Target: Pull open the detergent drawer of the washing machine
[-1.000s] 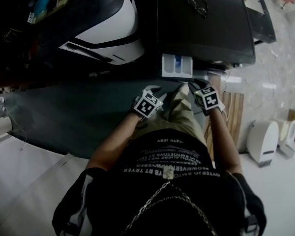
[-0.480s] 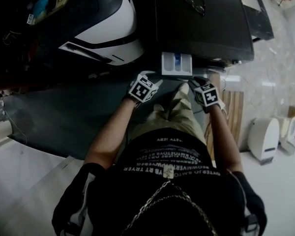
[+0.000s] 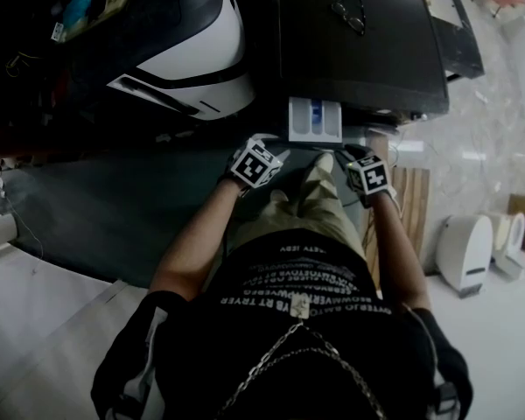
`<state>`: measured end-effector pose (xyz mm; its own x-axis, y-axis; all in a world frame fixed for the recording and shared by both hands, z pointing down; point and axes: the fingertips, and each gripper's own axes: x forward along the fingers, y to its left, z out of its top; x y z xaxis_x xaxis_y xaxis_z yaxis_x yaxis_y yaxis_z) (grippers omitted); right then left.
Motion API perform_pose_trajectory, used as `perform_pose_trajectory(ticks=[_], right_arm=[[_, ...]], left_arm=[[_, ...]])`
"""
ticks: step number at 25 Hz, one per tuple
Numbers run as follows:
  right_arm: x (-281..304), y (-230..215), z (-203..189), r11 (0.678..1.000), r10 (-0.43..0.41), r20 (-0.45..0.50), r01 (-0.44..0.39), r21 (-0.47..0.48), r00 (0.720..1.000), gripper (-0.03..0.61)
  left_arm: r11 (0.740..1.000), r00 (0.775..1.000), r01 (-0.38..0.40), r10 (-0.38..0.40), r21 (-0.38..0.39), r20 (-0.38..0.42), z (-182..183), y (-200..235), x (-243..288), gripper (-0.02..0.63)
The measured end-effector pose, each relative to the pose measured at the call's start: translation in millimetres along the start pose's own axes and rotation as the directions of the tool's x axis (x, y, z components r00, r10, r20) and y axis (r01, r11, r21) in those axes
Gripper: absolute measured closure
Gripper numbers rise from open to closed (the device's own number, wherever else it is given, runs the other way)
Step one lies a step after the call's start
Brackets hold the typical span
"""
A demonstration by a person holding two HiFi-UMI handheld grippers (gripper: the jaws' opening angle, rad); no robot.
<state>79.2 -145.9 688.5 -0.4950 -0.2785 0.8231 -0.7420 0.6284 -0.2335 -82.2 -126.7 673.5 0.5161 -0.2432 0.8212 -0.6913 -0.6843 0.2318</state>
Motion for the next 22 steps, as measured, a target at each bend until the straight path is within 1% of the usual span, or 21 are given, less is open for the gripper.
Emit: perform_pose_trajectory(ticks=[3,6,8,10,12,14,16,17,19,20,21,22], right_arm=[[-1,2,-4,1.0,-0.001,-0.008,0.001,0.011,1.0,0.471],[-1,0,-13,1.0,-0.011,-0.027,0.012,0.012,1.0,0.471],[-3,4,-15,1.0,-0.003,-0.02,0.003,0.019,1.0,0.471],[-1,-5,-17,1.0,-0.026,-0.003,0.027,0.016,1.0,0.471],[1,-11,-19,0.999,-0.041,-0.015,0.041,0.009,0.999,0.471],[-1,-11,-19,0.999,-0.038,-0.033,0.039,0.007,0.999,0.471],[-9,-10,-13,0.999,-0.047,-0.012,0.047,0.001,0.999,0.471],[-15,-10,-9,0.998,-0.058,0.011,0.058,-0.005,0.998,0.471],[-32,-10,4,0.996,-0.088,0.073,0.089,-0.007,0.993,0.474],[-43,-8,13,0.994,-0.107,0.111,0.107,-0.001,0.988,0.497],[-55,-6,23,0.992,-0.126,0.151,0.126,0.006,0.981,0.539],[-68,-4,34,0.989,-0.144,0.191,0.144,0.01,0.971,0.559]], left_arm=[[1.0,1.0,0.003,-0.003,-0.019,0.017,-1,-3,-1,0.472],[1.0,1.0,0.003,-0.003,0.0,0.019,2,-8,-6,0.472],[1.0,1.0,0.008,-0.008,0.0,0.019,2,-11,-8,0.472],[1.0,0.999,0.007,-0.007,-0.014,0.035,3,-12,-9,0.472],[1.0,0.999,0.024,-0.024,-0.019,0.045,7,-17,-10,0.472],[0.998,0.998,0.059,-0.058,-0.023,0.039,7,-27,-10,0.482],[0.998,0.998,0.057,-0.055,-0.038,0.042,2,-31,-10,0.482],[0.997,0.997,0.047,-0.044,-0.055,0.056,0,-30,-12,0.482],[0.995,0.991,0.024,-0.011,-0.094,0.132,7,-24,-24,0.482],[0.994,0.983,0.009,0.011,-0.106,0.183,16,-20,-34,0.493],[0.993,0.971,-0.011,0.037,-0.114,0.236,26,-16,-47,0.511],[0.992,0.955,-0.033,0.066,-0.119,0.29,36,-13,-61,0.532]])
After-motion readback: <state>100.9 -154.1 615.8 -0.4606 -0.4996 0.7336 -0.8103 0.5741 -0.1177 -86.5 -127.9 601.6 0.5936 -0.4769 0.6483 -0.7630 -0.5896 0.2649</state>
